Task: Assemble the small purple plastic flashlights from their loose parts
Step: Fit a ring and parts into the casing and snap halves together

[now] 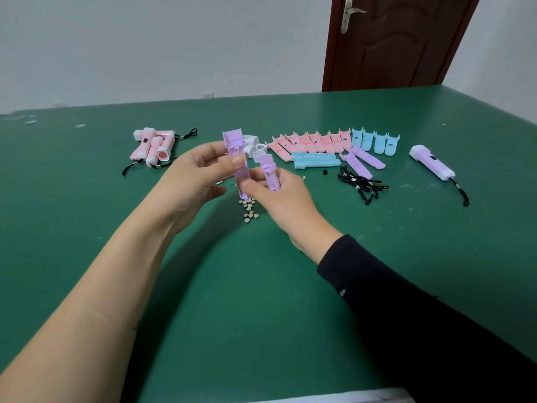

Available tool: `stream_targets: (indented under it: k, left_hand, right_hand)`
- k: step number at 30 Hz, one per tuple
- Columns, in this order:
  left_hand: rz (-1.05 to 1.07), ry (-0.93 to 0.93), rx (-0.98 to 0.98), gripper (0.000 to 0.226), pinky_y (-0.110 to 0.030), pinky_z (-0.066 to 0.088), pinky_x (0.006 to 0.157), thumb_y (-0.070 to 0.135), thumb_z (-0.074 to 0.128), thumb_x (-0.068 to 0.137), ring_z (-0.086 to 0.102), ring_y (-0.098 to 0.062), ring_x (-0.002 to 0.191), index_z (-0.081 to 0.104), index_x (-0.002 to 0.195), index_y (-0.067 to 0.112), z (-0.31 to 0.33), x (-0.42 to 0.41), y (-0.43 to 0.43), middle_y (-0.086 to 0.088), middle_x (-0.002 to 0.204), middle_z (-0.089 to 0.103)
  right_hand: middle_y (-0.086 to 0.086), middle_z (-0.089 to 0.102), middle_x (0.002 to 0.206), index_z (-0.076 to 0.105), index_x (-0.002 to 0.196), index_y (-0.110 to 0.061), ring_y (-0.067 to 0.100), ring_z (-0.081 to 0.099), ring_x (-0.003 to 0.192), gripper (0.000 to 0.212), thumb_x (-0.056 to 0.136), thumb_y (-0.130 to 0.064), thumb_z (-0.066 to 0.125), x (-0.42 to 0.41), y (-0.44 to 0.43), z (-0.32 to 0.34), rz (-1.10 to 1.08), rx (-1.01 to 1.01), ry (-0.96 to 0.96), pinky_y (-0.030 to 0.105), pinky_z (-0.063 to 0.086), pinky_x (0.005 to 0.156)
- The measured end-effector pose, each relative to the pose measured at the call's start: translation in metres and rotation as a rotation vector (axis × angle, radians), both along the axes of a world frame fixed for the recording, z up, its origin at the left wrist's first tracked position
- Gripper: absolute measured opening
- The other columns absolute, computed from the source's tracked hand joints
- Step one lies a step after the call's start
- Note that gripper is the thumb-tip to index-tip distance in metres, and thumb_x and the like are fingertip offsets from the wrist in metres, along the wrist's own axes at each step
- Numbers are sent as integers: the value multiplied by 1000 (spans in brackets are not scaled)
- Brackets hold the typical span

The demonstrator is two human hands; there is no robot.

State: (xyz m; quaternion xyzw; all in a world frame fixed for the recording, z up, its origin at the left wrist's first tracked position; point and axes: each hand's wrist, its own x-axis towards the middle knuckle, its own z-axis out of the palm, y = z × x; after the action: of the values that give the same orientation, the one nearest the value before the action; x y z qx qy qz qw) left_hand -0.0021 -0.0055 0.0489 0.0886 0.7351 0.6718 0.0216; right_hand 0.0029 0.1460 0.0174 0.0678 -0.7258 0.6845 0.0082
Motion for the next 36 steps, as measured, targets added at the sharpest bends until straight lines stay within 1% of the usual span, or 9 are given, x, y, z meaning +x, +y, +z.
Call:
stream_targets:
  k: [3, 6, 9, 12, 14, 16, 20, 24, 36]
  left_hand:
    - [-6, 16, -1, 33, -30, 37, 73, 40, 69, 74, 67, -4, 86, 69, 105, 27, 0, 1, 0, 6, 98, 75]
    - [22, 25, 13, 38, -27, 39, 72, 40, 70, 73, 65, -7, 88, 69, 108, 26, 0, 2, 3, 4, 101, 74]
    - [47, 76, 20, 27, -24, 39, 69, 30, 70, 83, 62, -10, 91, 69, 109, 25, -1, 2, 6, 2, 103, 74]
    - [74, 191, 35, 22, -13, 44, 66, 15, 68, 89, 66, -2, 86, 69, 110, 22, -2, 3, 11, 7, 98, 76]
    - [90, 235, 41, 25, -11, 48, 70, 10, 69, 88, 69, -4, 88, 68, 112, 16, -3, 3, 13, 5, 98, 76]
    - [103, 264, 30, 25, -14, 50, 76, 9, 70, 88, 70, -8, 92, 69, 112, 15, -3, 3, 14, 2, 100, 76]
    - [122, 301, 29, 24, -17, 51, 79, 7, 70, 87, 71, -10, 93, 70, 110, 14, -3, 4, 15, 1, 99, 76]
    - [142, 307, 31, 23, -17, 51, 80, 7, 70, 87, 71, -10, 92, 70, 109, 15, -3, 4, 16, 4, 97, 76]
    - [179, 293, 25, 23, -16, 51, 77, 9, 70, 87, 72, -11, 92, 70, 110, 10, -3, 2, 14, 1, 97, 76]
  right_hand:
    - [-10, 69, 78, 66, 84, -29, -10, 56, 53, 6, 86, -25, 70, 1, 1, -1, 8, -54, -28, 5, 37, 47]
    - [-3, 69, 80, 69, 92, -22, -6, 49, 40, 6, 86, -20, 69, 1, 1, -1, 24, -122, -45, 3, 31, 40]
    - [-1, 69, 78, 71, 99, -13, -5, 49, 39, 17, 85, -23, 71, 1, 2, 0, 13, -159, -54, 4, 30, 40]
    - [-6, 68, 71, 72, 93, -16, -4, 48, 40, 17, 83, -29, 74, 0, 3, 1, -1, -170, -50, 3, 29, 41]
    - [-9, 67, 67, 71, 92, -17, -4, 48, 40, 15, 83, -29, 73, 0, 3, 1, -10, -168, -46, 3, 29, 40]
    - [-10, 67, 65, 72, 93, -17, -5, 48, 40, 16, 83, -29, 73, 0, 3, 1, -16, -159, -42, 4, 29, 40]
    - [-11, 66, 63, 72, 93, -15, -5, 48, 40, 18, 84, -30, 73, 0, 3, 2, -25, -145, -26, 3, 29, 41]
    - [-10, 67, 64, 72, 93, -14, -5, 48, 40, 17, 83, -29, 73, 0, 3, 2, -24, -147, -21, 3, 29, 41]
    - [-8, 69, 68, 72, 97, -14, -5, 49, 40, 16, 84, -23, 73, 0, 2, 1, -20, -150, -26, 2, 30, 41]
